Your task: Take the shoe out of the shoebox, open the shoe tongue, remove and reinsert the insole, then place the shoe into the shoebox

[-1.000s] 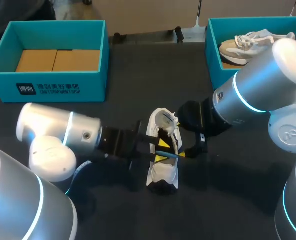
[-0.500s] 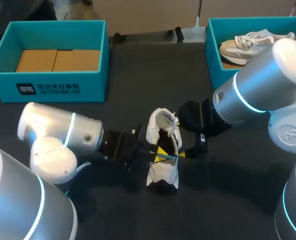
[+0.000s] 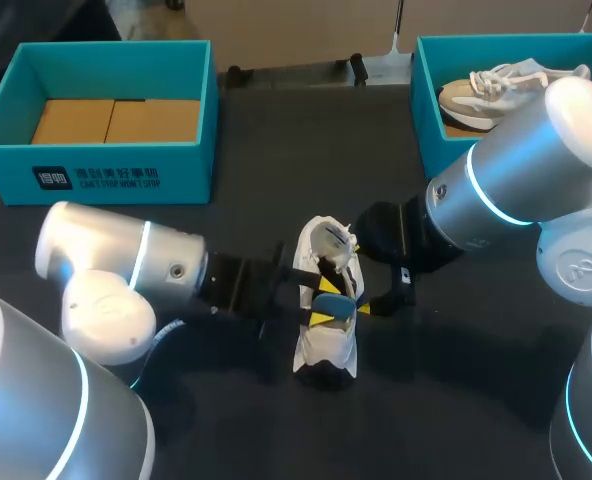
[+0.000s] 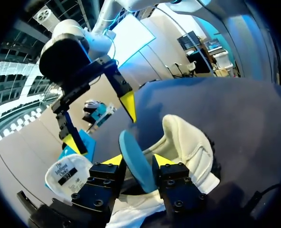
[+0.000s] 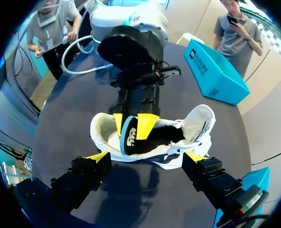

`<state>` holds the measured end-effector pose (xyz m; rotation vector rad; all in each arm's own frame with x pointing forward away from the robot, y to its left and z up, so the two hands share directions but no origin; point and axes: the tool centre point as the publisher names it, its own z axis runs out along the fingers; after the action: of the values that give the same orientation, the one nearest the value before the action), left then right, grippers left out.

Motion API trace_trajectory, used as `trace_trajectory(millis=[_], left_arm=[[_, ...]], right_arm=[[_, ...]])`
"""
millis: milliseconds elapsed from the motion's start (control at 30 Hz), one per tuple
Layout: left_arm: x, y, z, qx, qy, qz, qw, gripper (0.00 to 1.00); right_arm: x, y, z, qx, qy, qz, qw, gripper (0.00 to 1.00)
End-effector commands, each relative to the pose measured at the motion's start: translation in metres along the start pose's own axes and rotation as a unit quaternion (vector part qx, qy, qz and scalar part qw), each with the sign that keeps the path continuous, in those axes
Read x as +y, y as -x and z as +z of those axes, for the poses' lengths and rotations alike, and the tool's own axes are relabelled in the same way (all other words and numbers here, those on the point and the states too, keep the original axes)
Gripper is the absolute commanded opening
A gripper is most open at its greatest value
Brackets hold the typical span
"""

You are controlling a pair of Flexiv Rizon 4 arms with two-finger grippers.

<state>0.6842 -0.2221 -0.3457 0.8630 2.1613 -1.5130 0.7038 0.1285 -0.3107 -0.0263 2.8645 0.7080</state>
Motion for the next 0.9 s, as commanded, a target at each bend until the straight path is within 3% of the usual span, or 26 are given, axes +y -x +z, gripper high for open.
trace_trajectory(millis=[33, 100, 167, 200, 400, 567, 600, 633, 667, 900], left_arm=[[-0.005, -0.005, -0.005, -0.002, -0.006, 0.001, 1.000, 0.35], [-0.006, -0.006, -0.004, -0.001, -0.009, 0.001, 1.000, 0.27], [-0.005, -0.009, -0.002, 0.003, -0.011, -0.001, 1.000, 0.05], [-0.003, -0.011, -0.001, 0.008, -0.009, -0.001, 1.000, 0.00], [0.008, -0.022, 0.007, 0.040, -0.001, 0.002, 0.999, 0.00], [0.000, -0.023, -0.002, 0.040, -0.002, 0.000, 0.999, 0.00], [-0.002, -0.022, -0.004, 0.038, -0.003, 0.000, 0.999, 0.04], [-0.004, -0.020, -0.008, 0.036, -0.003, 0.000, 0.999, 0.27], [-0.007, -0.019, -0.012, 0.035, -0.005, 0.001, 0.999, 0.40], [-0.017, -0.012, -0.025, 0.026, -0.015, 0.005, 1.000, 0.52]], right_arm=[[0.000, -0.001, 0.001, -0.001, 0.000, 0.000, 1.000, 1.00], [0.000, -0.001, 0.001, -0.001, 0.000, 0.000, 1.000, 1.00], [0.000, -0.001, 0.001, -0.001, 0.000, 0.000, 1.000, 1.00], [0.000, -0.001, 0.001, -0.001, 0.000, 0.000, 1.000, 1.00], [0.000, -0.001, 0.001, -0.001, 0.000, 0.000, 1.000, 1.00], [0.000, -0.001, 0.001, -0.001, 0.000, 0.000, 1.000, 1.00], [0.000, -0.001, 0.001, -0.001, 0.000, 0.000, 1.000, 1.00], [0.000, -0.001, 0.001, -0.001, 0.000, 0.000, 1.000, 1.00], [0.000, -0.001, 0.001, -0.001, 0.000, 0.000, 1.000, 1.00], [0.000, -0.001, 0.001, -0.001, 0.000, 0.000, 1.000, 1.00]])
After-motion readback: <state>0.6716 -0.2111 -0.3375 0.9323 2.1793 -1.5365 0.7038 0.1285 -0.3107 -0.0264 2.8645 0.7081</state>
